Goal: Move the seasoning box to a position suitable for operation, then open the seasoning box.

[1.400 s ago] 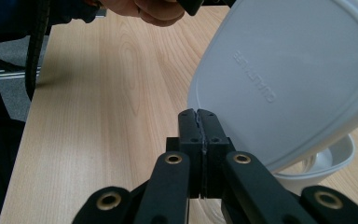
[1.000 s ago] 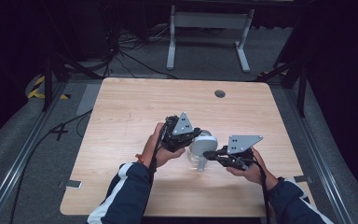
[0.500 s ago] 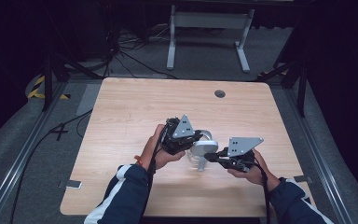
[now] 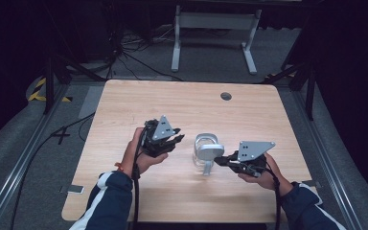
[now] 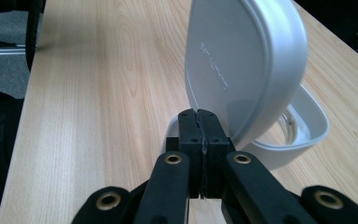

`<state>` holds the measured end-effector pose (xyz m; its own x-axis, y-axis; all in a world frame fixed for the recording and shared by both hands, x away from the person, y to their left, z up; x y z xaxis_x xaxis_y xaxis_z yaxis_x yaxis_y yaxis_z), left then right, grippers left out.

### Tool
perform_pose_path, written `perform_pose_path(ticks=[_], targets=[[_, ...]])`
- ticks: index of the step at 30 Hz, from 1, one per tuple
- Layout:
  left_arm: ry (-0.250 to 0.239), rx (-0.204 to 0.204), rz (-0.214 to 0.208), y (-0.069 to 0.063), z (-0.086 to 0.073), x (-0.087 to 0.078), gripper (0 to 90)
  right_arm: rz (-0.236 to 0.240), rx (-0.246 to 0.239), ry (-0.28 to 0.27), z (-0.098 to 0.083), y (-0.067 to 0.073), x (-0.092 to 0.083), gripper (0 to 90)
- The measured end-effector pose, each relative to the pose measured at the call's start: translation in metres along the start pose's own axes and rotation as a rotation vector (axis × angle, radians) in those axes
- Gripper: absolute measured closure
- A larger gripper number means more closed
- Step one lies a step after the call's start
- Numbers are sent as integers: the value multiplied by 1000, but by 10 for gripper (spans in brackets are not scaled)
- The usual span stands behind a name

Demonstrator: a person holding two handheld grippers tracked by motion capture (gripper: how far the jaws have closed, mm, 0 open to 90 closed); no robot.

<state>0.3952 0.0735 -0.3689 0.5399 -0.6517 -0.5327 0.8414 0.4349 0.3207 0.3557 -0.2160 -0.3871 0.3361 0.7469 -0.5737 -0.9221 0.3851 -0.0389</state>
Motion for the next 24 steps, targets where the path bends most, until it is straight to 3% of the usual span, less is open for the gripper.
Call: perform_pose_path(ticks=[7, 13, 17, 18, 22, 24], targets=[[108, -40, 24, 4, -39, -18, 644, -25, 9, 15, -4, -3, -6, 895], [162, -71, 59, 1, -69, -34, 618, -60, 18, 29, -8, -5, -15, 889], [198, -87, 64, -2, -88, -39, 585, -86, 24, 52, -16, -5, -21, 867], [233, -91, 67, -3, -97, -40, 561, -104, 28, 63, -22, -6, -25, 858], [288, -89, 79, -4, -113, -40, 507, -136, 42, 75, -30, -6, -33, 828], [308, -112, 91, -4, -124, -41, 467, -166, 64, 84, -37, -8, -38, 803]])
Point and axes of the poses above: each handheld gripper's, and its own axes: x roughly forward along the jaws, z roughly out of its top, y roughly to its left, the point moved 2 cm from there along x, roughly forward along the jaws, and after that the axes turned 10 degrees about x, right-handed, at the moved point
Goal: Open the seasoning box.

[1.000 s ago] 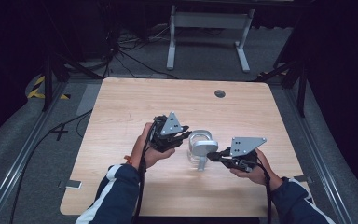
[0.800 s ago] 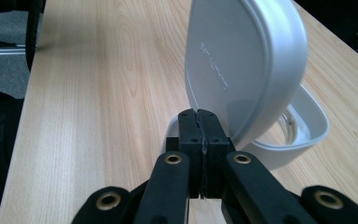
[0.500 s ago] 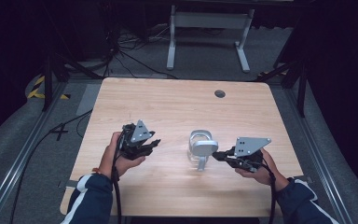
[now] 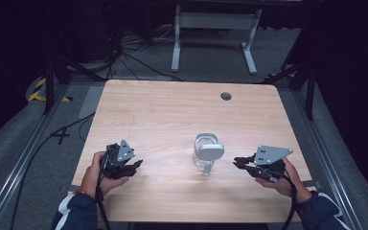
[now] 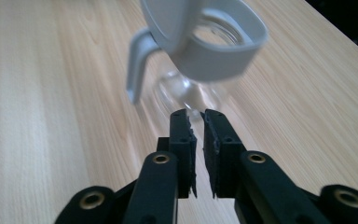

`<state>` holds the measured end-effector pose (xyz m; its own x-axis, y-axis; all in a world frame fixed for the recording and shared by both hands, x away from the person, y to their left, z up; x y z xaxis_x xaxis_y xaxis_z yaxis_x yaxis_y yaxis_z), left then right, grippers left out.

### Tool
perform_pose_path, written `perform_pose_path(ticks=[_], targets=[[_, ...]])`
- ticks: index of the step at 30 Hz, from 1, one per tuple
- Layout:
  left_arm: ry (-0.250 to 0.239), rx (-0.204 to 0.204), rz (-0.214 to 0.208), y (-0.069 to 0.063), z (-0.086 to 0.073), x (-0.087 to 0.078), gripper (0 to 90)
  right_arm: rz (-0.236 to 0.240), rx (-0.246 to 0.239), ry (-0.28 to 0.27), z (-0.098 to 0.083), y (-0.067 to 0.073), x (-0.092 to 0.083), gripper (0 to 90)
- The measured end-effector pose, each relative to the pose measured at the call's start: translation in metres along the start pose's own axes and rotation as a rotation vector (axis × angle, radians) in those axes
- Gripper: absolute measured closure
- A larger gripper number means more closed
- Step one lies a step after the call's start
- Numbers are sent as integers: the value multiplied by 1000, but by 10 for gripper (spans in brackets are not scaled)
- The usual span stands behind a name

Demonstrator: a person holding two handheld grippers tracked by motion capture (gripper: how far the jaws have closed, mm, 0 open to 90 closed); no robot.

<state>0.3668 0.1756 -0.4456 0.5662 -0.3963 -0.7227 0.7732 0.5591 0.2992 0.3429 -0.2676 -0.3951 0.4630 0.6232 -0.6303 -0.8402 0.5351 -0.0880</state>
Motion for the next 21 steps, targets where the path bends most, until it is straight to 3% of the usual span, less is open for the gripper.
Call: perform_pose_path(ticks=[3, 5, 12, 13, 19, 21], targets=[[8, -35, -6, 2, -15, 1, 432, -39, 22, 16, -12, -6, -6, 762], [32, -37, -14, 2, -21, 2, 401, -62, 54, 28, -22, -12, -9, 716], [49, -64, -26, -1, -41, 8, 363, -149, 125, 23, -56, -29, -19, 597], [58, -73, -43, -1, -43, 9, 351, -163, 145, 27, -62, -31, -21, 579], [2, -128, -51, 0, -54, 9, 303, -229, 240, 32, -97, -47, -34, 495], [-21, -169, -65, 1, -58, 10, 276, -234, 270, 39, -109, -51, -36, 478]])
Point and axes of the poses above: each handheld gripper's, and its own axes: x roughly forward along the jaws, z roughly out of its top, y roughly to its left, the point moved 2 cm from there along x, roughly forward along the jaws, and after that the axes turned 10 degrees about x, right-handed, at the moved point
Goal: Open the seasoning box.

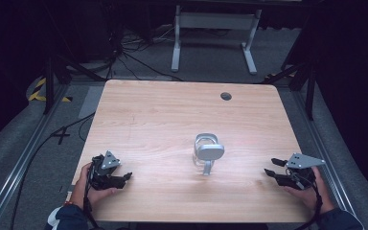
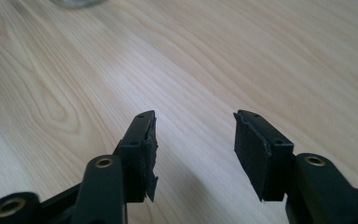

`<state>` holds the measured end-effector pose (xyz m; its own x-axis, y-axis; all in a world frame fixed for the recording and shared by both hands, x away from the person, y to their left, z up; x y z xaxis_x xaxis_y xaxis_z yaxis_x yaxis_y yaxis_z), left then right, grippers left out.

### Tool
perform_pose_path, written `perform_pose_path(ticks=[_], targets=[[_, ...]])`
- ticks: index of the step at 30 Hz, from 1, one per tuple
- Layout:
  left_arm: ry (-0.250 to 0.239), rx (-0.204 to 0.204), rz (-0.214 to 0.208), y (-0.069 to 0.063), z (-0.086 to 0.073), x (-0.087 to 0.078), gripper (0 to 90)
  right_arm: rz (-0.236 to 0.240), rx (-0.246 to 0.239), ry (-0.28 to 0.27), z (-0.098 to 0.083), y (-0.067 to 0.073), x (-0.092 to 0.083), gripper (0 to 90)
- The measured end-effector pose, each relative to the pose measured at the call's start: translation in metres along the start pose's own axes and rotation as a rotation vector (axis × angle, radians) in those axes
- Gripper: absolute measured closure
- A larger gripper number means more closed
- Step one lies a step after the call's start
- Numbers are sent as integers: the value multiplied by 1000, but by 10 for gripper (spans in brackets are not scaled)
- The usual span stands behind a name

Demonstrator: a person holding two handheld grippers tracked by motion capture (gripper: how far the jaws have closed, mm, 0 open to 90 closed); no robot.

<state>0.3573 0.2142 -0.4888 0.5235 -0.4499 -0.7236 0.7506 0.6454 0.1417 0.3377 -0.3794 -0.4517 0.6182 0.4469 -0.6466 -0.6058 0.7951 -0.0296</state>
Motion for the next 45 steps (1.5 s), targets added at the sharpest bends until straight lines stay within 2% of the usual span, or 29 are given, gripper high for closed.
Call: perform_pose_path(ticks=[1, 2, 3, 5, 7, 10, 12, 14, 45], targets=[[1, -16, -14, 2, -2, 0, 261, -3, 5, 4, -4, -2, 0, 466], [-10, -16, -9, 3, -3, 0, 245, -3, 24, 8, -10, -7, -1, 453], [-18, -36, -16, 2, -5, 0, 244, 2, 49, 11, -14, -9, -1, 446], [-46, -19, 2, 5, -7, 2, 228, -2, 79, 19, -23, -14, -2, 420], [-46, -37, -4, 4, -8, 2, 199, -5, 99, 28, -30, -18, -2, 392], [-46, -45, 0, 4, -8, 3, 181, 8, 176, 17, -38, -25, -3, 348], [-45, -44, 1, 5, -8, 3, 180, 3, 191, 8, -41, -26, -4, 319], [-45, -45, 0, 4, -8, 3, 179, -7, 169, 16, -40, -24, -4, 306], [-44, -47, 0, 4, -8, 3, 178, -4, 170, 14, -39, -24, -2, 293]])
Point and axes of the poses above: each handheld gripper's, and its own axes: x roughly forward along the jaws, z roughly out of its top, y roughly to its left, the point moved 2 cm from there along x, roughly forward along the jaws, and after that the axes turned 10 degrees about x, right-handed, at the moved point
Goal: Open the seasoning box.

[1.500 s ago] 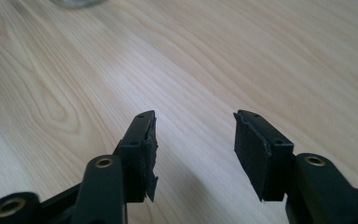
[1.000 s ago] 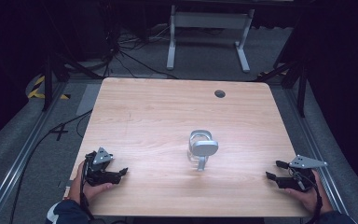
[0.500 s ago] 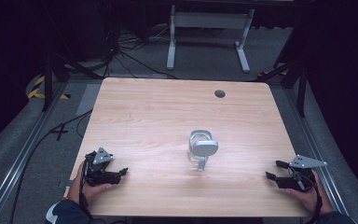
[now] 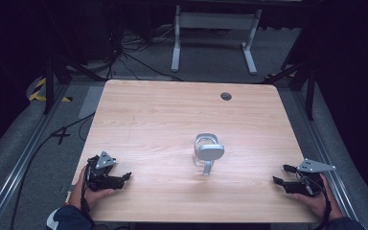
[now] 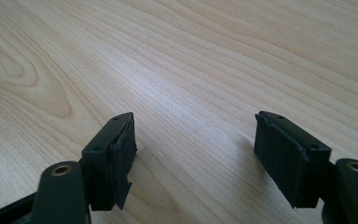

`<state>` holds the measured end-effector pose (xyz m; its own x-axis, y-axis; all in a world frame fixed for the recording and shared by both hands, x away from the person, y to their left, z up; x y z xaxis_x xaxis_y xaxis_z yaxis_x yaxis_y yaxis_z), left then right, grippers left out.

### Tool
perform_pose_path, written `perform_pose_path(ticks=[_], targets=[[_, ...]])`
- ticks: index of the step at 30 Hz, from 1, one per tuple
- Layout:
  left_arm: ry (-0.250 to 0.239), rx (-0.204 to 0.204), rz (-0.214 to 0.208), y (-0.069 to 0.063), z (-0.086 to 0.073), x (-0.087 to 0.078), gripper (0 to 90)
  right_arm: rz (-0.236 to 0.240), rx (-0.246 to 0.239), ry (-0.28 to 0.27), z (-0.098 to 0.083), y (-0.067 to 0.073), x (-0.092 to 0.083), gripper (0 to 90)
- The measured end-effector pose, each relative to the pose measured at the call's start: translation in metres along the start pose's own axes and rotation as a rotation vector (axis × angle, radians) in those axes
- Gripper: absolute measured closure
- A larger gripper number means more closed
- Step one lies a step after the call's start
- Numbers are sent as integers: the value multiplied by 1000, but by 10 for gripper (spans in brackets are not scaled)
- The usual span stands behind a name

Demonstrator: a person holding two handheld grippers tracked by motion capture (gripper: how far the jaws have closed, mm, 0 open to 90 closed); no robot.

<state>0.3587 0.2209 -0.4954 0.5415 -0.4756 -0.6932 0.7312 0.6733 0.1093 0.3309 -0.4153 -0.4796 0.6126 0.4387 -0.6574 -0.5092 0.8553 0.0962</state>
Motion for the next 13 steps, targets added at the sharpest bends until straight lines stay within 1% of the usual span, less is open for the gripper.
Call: perform_pose_path(ticks=[3, 8, 9, 13], targets=[[-2, -15, -3, -1, 0, 0, 177, 2, -1, 0, 0, 0, 0, 292], [-1, -15, -3, -1, 0, 0, 176, 2, -2, 0, 0, 0, 0, 292], [-2, -3, 0, 0, 0, 0, 176, 2, -2, 0, 0, 0, 0, 292], [-2, -5, 0, 0, 0, 0, 175, 2, -2, 0, 0, 0, 0, 292]])
Point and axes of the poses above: each handheld gripper's, and its own axes: x roughly forward along the jaws, z roughly out of its top, y roughly to its left, the point moved 2 cm from there along x, roughly forward along the jaws, and after that the axes turned 10 degrees about x, right-handed, at the moved point
